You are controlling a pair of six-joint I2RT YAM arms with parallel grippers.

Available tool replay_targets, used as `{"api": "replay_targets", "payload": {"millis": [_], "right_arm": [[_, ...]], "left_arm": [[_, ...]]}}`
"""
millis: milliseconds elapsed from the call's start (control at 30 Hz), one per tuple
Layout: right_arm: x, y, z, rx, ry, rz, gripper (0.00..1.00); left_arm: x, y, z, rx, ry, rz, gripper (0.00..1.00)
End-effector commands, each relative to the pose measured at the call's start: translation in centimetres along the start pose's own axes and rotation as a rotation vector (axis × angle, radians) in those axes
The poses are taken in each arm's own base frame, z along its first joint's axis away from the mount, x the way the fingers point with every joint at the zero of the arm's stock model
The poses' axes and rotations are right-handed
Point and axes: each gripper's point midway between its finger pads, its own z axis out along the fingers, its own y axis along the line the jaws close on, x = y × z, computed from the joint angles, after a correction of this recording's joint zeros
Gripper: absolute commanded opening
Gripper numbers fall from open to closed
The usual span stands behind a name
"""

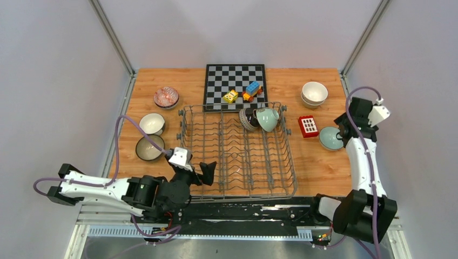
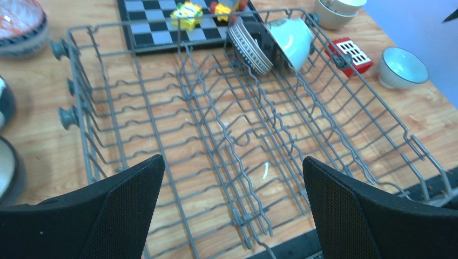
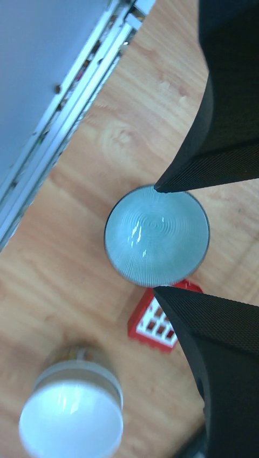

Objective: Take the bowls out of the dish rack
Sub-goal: Place the bowl at the center of the board, then pick up the bowl from the dish rack.

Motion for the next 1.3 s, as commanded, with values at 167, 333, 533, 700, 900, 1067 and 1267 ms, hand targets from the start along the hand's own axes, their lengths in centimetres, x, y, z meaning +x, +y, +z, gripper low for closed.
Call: {"api": "replay_targets", "payload": {"millis": [167, 333, 533, 700, 900, 1067, 1267], "right_arm": [[-7.7, 8.3, -11.4, -0.279, -0.244, -0.193, 0.68], [-4.9, 14.2, -17.6, -0.544, -0.244, -0.400, 0.67], [4.2, 17.7, -21.2, -0.734, -0.139, -0.708, 0.65], [9.3, 18.0, -19.5, -0.795, -0.062, -0.741, 0.68], [10.6, 19.0, -17.3, -0.904, 0.087, -0.593, 0.71], [11.7, 20.2, -16.2, -0.943, 0.158, -0.555, 0.72], [12.5, 21.6, -13.9, -0.935, 0.196, -0.460, 0.70]], "left_arm": [[-3.0, -3.2, 2.0, -0.047, -0.028, 0.139, 1.00], [-1.7, -4.4, 6.1, 0.043, 0.111, -0.002, 1.00], [-2.7, -6.5, 9.3, 0.177, 0.139, -0.122, 1.00], [-3.8, -8.7, 12.9, 0.325, 0.167, -0.299, 1.00], [-2.3, -10.7, 17.3, 0.357, 0.244, -0.384, 1.00], [-0.9, -9.4, 20.9, 0.355, 0.299, -0.585, 1.00], [1.5, -10.9, 23.3, 0.417, 0.373, -0.692, 1.00]]}}
